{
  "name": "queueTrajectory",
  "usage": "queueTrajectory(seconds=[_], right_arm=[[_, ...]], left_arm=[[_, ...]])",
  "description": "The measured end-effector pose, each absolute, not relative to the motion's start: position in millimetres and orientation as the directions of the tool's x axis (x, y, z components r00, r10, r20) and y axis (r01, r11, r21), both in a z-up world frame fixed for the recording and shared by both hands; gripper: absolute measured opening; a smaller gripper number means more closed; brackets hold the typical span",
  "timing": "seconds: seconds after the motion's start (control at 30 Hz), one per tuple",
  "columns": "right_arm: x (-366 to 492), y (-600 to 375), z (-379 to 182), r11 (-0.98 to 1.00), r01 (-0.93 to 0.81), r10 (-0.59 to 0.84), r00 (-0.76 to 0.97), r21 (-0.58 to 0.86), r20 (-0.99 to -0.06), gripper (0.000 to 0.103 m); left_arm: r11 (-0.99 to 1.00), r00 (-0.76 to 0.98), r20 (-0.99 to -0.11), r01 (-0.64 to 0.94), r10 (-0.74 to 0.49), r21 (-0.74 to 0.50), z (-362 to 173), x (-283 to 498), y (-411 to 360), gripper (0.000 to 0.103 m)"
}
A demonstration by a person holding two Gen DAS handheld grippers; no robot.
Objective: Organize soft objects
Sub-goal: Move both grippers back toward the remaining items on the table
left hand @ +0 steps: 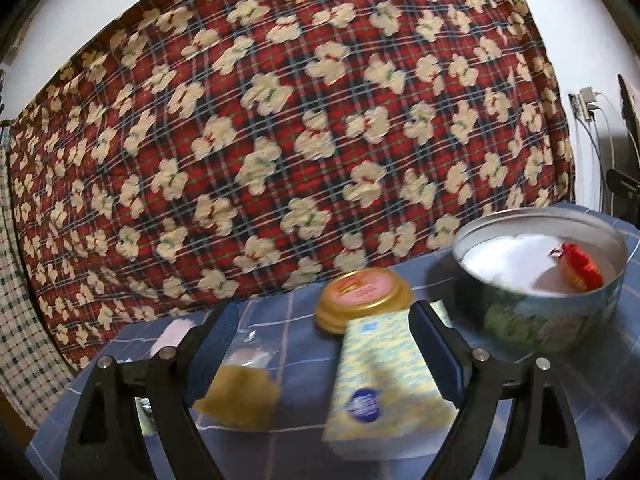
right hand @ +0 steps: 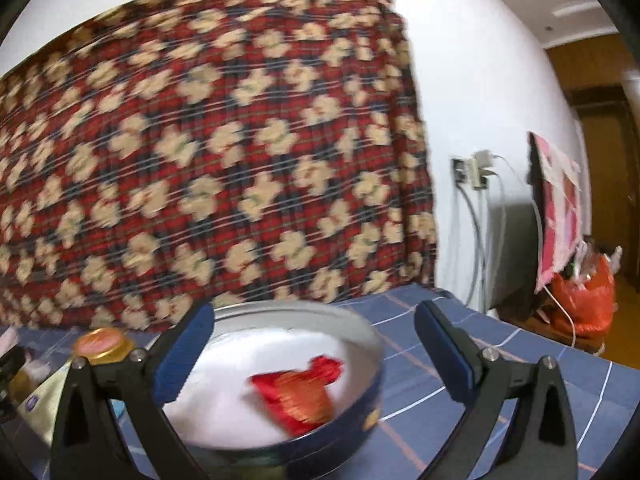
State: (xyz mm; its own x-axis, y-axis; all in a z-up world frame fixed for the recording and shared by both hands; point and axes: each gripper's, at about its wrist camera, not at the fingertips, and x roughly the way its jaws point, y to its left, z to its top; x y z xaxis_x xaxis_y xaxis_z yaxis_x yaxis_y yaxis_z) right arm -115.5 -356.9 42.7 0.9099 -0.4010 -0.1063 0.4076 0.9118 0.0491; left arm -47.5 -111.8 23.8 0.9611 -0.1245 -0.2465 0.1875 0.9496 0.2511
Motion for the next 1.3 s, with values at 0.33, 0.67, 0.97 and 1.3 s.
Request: queueTrajectory(seconds=[0.33,0.67,0.97,1.3], right_arm=[[-103.0,-260.6,49.8,0.975,0.216,-0.21,0.972,0.052,-0.101,0.102],[-81.3,-167.1,42.8,0.999,0.053,-0.052,0.99,0.006,-0.13,0.102],[-54.1,-108.8,34.7,0.997,-0.05,0.06,0.975,0.051,-0.214,0.102],[-0.8,-36.1,12.7,0.987,-0.149,0.158,0.88,0.056,-0.448,0.102]], left_arm=[[0.958,0.966,-0.258,0.061,0.014,0.279,14.5,-31.3,-34.8,0.089],[0.953,0.941,-0.311,-0.034,0.132,0.301,2.2,-9.4,47.2,0.089],[0.941,0.907,-0.385,-0.036,0.172,0.335,-7.2,3.6,108.9,0.089],[0.963,0.824,-0.564,0.108,0.053,0.249,-23.4,15.4,153.6,0.089]])
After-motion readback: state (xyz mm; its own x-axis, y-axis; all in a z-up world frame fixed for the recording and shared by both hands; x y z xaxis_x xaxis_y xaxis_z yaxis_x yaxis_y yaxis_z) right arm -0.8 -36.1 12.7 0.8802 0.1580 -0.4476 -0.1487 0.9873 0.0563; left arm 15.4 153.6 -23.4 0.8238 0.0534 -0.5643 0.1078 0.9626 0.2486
